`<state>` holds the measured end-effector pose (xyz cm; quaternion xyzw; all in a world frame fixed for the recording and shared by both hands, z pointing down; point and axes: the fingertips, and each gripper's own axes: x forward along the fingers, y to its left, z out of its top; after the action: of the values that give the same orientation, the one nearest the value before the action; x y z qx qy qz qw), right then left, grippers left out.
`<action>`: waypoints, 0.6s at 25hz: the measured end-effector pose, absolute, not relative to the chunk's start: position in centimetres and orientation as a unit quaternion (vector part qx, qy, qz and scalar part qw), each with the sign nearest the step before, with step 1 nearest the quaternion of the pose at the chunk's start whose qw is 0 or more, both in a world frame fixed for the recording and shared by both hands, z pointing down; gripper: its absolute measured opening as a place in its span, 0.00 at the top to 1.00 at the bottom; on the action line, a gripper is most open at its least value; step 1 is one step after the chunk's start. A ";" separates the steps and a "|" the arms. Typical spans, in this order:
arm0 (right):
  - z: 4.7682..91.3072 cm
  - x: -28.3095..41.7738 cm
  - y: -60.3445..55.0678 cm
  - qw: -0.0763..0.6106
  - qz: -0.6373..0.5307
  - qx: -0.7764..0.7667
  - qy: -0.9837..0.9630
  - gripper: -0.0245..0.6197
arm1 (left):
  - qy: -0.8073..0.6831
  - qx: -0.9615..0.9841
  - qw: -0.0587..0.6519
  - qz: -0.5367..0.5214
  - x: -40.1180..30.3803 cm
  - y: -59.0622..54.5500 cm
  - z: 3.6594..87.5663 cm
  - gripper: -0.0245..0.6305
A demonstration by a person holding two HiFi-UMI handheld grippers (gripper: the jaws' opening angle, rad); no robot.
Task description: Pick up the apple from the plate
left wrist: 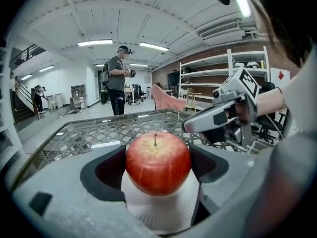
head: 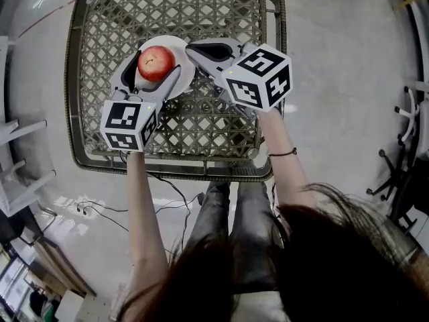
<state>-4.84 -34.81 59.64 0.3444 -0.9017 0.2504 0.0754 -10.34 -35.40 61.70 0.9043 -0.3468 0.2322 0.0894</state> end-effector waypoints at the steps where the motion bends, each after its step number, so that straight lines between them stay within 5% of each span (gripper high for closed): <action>1: 59.7 -4.8 -34.8 0.075 0.250 0.344 -0.902 0.95 | -0.348 0.904 0.091 0.231 -10.4 -35.4 61.7 0.35; 15: 59.8 -4.8 -34.8 0.079 0.256 0.340 -0.902 0.95 | -0.364 0.901 0.102 0.212 -10.5 -35.7 61.1 0.35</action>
<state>-4.80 -34.83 59.84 0.3401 -0.9016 0.2556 0.0785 -10.47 -35.71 61.14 0.9013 -0.3637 0.2120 0.1020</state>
